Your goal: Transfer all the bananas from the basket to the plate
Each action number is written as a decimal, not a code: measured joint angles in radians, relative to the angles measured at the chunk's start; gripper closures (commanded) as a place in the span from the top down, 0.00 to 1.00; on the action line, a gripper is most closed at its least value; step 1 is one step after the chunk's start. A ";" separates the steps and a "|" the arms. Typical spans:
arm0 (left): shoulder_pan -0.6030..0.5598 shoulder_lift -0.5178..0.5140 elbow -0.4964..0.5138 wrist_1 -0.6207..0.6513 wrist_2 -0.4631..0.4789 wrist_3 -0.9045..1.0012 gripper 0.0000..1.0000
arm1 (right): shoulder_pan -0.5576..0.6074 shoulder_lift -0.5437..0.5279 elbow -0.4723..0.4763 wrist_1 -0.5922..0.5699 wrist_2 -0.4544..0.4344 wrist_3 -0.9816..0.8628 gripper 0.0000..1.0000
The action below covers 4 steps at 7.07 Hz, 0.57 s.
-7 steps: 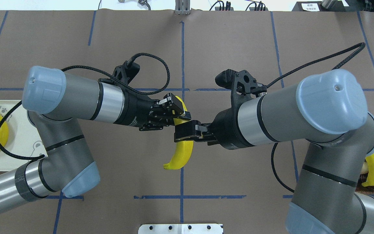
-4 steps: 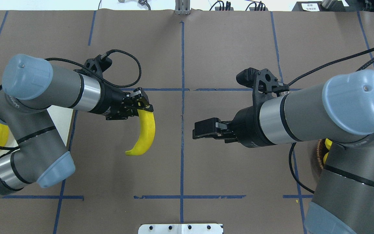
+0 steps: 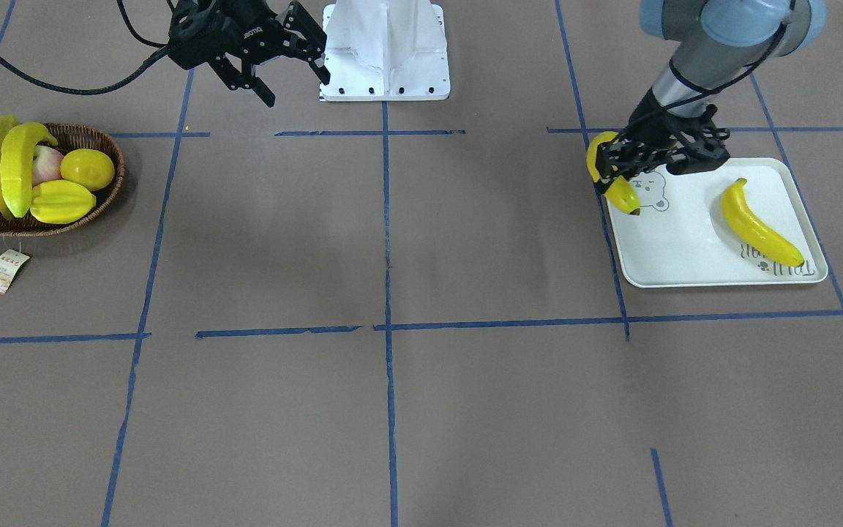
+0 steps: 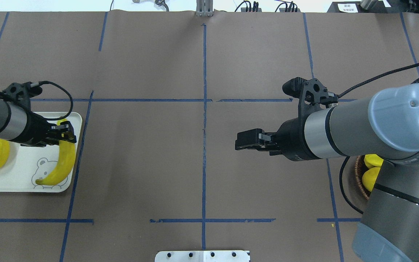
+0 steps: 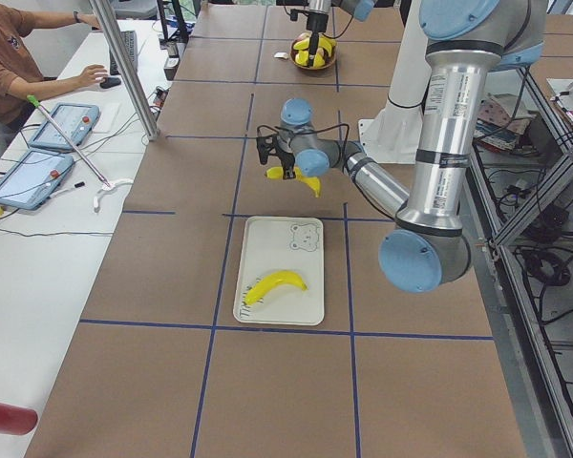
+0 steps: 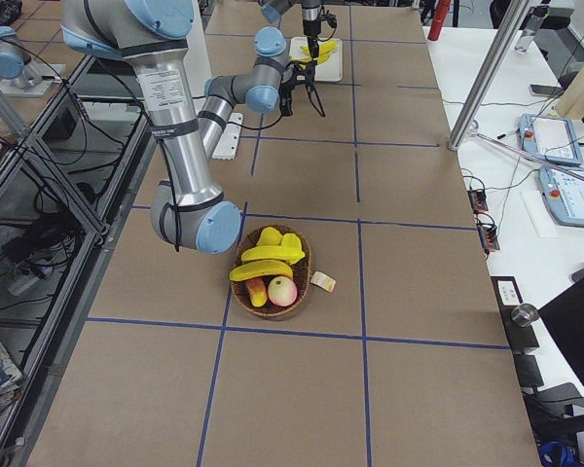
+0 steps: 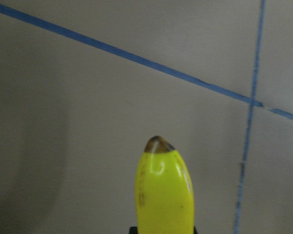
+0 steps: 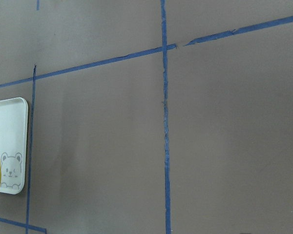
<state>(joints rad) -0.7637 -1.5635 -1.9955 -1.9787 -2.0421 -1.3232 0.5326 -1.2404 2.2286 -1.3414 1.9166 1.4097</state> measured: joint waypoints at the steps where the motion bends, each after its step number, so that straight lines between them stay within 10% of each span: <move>1: -0.022 0.056 0.007 0.001 0.003 0.031 0.00 | 0.000 -0.005 -0.001 0.000 -0.004 0.000 1.00; 4: -0.055 0.112 0.060 0.004 0.033 0.048 0.00 | 0.000 -0.008 -0.003 -0.001 -0.005 0.000 1.00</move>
<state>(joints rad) -0.8185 -1.4512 -1.9353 -1.9748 -2.0086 -1.2754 0.5323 -1.2486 2.2255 -1.3422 1.9114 1.4097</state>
